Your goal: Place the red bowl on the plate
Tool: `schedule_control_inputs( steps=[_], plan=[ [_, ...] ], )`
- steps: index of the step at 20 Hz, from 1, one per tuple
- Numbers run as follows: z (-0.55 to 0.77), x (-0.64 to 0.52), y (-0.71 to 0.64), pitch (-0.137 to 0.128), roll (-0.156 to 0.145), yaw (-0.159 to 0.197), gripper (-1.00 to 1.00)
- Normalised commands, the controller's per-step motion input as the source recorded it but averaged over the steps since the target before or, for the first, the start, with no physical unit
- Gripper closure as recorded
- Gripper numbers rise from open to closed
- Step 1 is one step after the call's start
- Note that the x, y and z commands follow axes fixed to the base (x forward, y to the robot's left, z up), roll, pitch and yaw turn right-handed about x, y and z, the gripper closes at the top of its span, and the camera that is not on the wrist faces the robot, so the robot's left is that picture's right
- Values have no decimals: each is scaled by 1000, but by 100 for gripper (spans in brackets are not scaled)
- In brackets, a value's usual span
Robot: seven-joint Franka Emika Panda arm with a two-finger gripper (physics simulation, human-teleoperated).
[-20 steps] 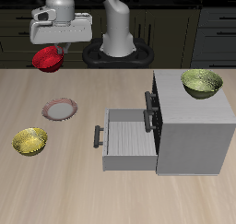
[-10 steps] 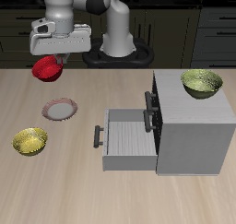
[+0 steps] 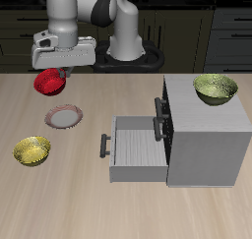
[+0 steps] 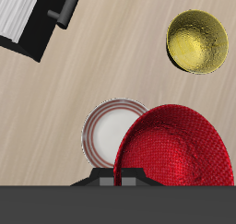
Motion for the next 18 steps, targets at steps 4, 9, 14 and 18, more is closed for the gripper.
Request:
schedule_control_inputs(
  steps=[4,9,14,18],
  plan=[
    [-118,3,20,11,-2,-3,100],
    [-162,-27,-15,7,6,13,100],
    [-107,16,-2,-47,-7,28,100],
    [-7,-12,16,-72,-4,0,100]
  ],
)
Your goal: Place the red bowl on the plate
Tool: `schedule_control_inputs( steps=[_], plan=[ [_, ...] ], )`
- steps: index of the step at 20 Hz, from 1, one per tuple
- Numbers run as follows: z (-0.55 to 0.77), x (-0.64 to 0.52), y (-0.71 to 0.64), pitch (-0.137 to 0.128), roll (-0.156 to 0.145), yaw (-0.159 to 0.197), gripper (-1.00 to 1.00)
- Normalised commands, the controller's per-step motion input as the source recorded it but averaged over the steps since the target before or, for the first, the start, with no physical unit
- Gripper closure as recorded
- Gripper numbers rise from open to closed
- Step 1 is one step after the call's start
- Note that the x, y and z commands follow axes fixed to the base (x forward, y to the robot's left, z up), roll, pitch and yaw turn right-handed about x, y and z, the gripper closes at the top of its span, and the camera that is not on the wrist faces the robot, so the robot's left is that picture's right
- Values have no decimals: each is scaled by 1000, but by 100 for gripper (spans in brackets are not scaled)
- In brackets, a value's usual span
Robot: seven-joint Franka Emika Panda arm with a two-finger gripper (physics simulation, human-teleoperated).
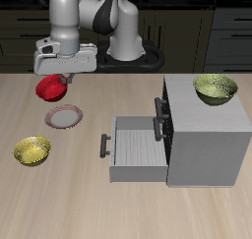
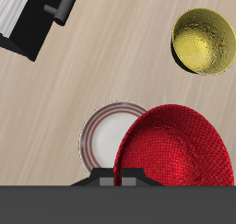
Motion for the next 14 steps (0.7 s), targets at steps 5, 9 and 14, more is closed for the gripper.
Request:
schedule_control_inputs(
  steps=[5,9,14],
  plan=[
    [-165,33,-8,30,2,-31,100],
    [-71,8,37,27,11,-22,100],
    [-21,-6,14,7,7,-2,100]
  ],
)
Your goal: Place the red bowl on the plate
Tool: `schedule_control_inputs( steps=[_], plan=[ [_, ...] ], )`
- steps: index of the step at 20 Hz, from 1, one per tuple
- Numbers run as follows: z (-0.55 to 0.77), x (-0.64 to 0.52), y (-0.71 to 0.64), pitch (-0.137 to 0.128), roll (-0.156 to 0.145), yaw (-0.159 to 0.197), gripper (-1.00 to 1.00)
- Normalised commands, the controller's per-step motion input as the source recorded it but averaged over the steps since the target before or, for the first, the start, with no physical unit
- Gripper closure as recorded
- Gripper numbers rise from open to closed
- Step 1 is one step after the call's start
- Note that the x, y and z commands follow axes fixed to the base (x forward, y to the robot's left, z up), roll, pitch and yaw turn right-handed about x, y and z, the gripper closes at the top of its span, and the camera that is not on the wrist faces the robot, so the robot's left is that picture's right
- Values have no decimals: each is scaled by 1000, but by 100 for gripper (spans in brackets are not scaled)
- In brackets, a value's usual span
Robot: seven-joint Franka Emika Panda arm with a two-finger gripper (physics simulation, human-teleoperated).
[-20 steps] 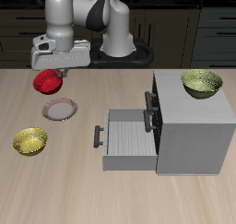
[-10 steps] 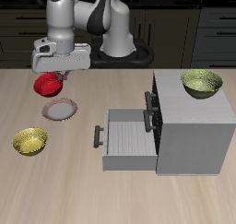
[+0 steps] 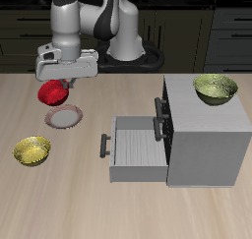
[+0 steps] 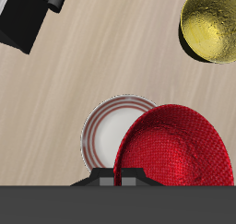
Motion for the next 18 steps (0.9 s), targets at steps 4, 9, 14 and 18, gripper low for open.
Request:
schedule_control_inputs(
  steps=[4,9,14,18],
  plan=[
    [-36,0,-46,1,-2,-2,100],
    [-119,26,-47,14,-5,6,100],
    [37,86,-49,-23,-15,11,100],
    [15,134,-127,12,-28,-11,100]
  ],
)
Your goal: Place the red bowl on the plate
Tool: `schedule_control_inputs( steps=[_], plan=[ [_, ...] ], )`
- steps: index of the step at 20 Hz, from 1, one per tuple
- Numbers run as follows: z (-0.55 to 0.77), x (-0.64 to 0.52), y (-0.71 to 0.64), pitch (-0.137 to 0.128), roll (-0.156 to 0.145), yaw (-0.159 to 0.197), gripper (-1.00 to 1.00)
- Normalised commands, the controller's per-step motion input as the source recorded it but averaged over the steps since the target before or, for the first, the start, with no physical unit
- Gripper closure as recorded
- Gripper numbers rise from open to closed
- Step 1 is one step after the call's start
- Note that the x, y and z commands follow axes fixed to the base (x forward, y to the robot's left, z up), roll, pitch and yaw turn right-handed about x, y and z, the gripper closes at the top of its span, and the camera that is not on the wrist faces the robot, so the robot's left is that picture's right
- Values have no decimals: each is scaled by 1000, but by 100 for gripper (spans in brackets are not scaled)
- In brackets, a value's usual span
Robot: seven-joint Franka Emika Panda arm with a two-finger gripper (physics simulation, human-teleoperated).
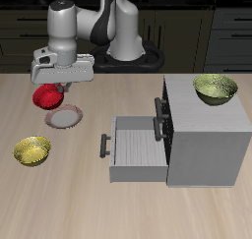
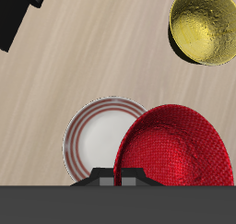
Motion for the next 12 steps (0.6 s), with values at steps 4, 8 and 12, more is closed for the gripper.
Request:
schedule_control_inputs(
  steps=[4,8,12],
  plan=[
    [-83,53,-50,14,-16,4,100],
    [-93,34,-40,11,-1,-7,100],
    [-46,17,22,7,-4,-7,100]
  ],
)
